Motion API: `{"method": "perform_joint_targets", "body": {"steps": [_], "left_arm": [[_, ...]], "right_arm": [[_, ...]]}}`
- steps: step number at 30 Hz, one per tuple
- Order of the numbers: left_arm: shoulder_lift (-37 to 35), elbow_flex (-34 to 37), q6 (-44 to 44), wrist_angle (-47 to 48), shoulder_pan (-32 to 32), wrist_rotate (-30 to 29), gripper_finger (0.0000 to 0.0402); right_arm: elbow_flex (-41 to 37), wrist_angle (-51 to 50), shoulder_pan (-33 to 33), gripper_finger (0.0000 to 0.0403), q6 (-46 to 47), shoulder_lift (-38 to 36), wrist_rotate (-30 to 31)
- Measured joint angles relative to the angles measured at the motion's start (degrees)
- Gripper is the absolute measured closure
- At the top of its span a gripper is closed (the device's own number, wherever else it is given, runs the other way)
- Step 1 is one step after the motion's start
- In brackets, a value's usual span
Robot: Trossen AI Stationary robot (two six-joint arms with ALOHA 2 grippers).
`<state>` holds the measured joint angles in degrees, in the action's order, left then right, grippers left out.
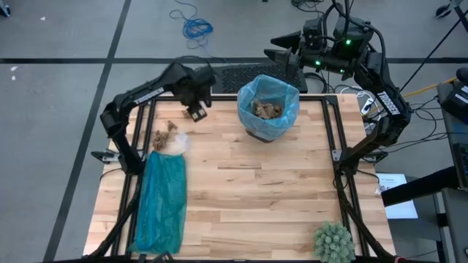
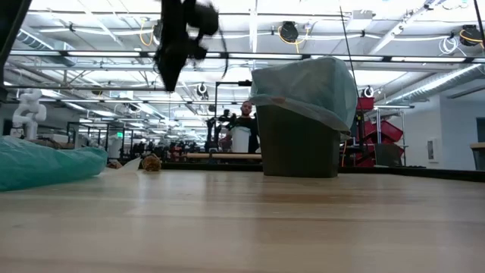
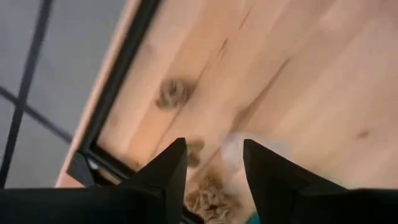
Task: Place trash/remove bag and relplace
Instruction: Put the brown napkin into the trash bin
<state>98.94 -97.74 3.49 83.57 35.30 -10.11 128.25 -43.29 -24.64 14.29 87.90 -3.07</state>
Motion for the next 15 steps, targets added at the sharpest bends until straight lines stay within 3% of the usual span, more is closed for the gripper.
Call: {"method": "perform_joint_targets", "body": {"steps": [7, 10, 15], "left_arm": [[0.1, 20.5, 3.1, -13.0, 7.8, 1.1, 0.0278], [0.1, 24.4, 3.5, -20.3, 10.1, 3.0, 0.0286], [0.1, 24.7, 5.0, -25.4, 11.3, 3.5, 0.0290]], "right_arm": [[0.0, -0.1, 0.0, 0.0158, 1.3, 0.0, 0.0], [0.0, -0.1, 0.0, 0.0158, 1.4, 0.0, 0.0], [0.0, 0.0, 0.0, 0.0158, 1.5, 0.0, 0.0]]}}
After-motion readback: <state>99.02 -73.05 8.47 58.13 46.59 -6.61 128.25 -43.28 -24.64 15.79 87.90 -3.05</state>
